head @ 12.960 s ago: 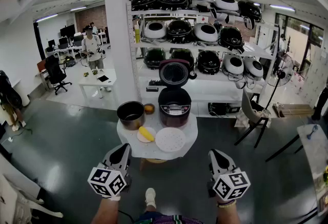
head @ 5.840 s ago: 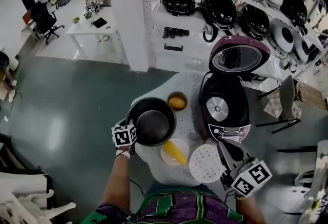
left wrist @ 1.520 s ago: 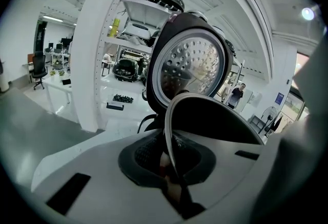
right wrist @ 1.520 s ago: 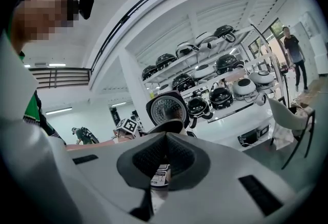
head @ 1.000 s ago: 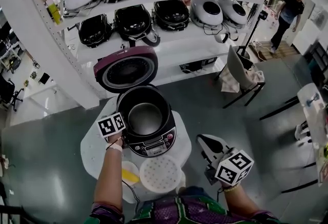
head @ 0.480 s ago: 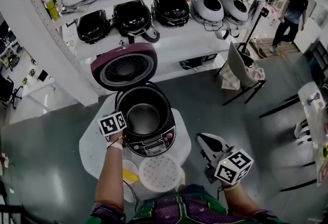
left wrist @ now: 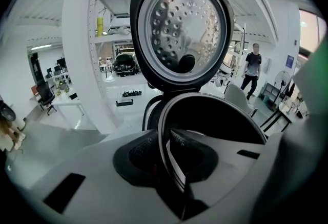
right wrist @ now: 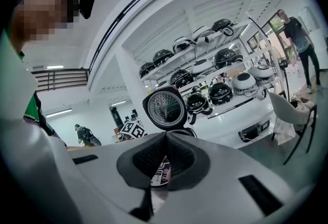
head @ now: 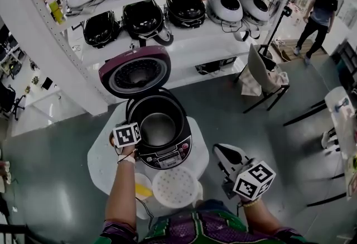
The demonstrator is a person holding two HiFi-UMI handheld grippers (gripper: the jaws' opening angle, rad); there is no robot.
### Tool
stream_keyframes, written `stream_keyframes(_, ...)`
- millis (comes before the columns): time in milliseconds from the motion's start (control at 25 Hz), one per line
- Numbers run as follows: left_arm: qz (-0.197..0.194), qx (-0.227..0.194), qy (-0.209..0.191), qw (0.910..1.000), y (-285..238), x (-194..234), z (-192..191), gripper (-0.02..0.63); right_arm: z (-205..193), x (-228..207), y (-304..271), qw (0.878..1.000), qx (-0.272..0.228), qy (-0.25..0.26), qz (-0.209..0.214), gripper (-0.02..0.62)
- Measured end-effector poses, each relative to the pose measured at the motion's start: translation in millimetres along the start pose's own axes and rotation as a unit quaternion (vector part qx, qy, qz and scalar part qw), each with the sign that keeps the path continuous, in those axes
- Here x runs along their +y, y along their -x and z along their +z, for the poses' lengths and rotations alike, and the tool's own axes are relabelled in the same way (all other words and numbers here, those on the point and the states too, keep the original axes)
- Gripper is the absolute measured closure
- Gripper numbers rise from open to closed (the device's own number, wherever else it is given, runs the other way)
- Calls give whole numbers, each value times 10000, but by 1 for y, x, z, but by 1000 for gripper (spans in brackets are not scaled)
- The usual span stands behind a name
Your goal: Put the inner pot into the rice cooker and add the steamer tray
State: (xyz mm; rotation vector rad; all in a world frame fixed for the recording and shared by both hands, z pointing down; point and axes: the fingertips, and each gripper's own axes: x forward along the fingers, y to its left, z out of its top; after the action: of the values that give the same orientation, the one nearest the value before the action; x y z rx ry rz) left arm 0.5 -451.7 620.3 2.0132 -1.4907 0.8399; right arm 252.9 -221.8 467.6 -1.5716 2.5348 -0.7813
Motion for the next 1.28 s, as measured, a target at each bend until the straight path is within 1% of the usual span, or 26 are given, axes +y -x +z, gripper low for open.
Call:
stream_keyframes(80, -61, -17, 13, 10000, 0, 1, 0, 537, 0, 1, 0, 10000, -4, -5, -3, 591)
stream_keyframes(200, -136, -76, 72, 9999, 3, 3, 0, 491, -1, 4, 1, 10000, -16, 16, -6, 591)
stream_keyframes(320, -177, -192, 153, 9995, 10, 6, -1, 468, -1, 8, 4, 10000, -39, 41, -6, 591)
stream_keyframes(600, -418, -464, 259, 9977, 33, 10, -5, 451, -2, 20, 13, 9999, -58, 122, -78, 591)
stream_keyframes(760, -480, -741, 296, 9957, 54, 14, 1, 450, -5, 35, 18, 9998, -34, 199, -68, 590)
stream_keyframes(920, -493, -1151, 287, 9917, 88, 20, 17, 451, -6, 50, 22, 9996, -49, 280, -65, 591)
stream_keyframes(1080, -560, -1571, 270, 9856, 128, 29, 33, 451, -4, 67, 25, 9992, -98, 388, -48, 591)
stream_keyframes(1280, -669, -1974, 216, 9778, 180, 39, 35, 451, 0, 88, 32, 9982, -227, 556, -68, 590)
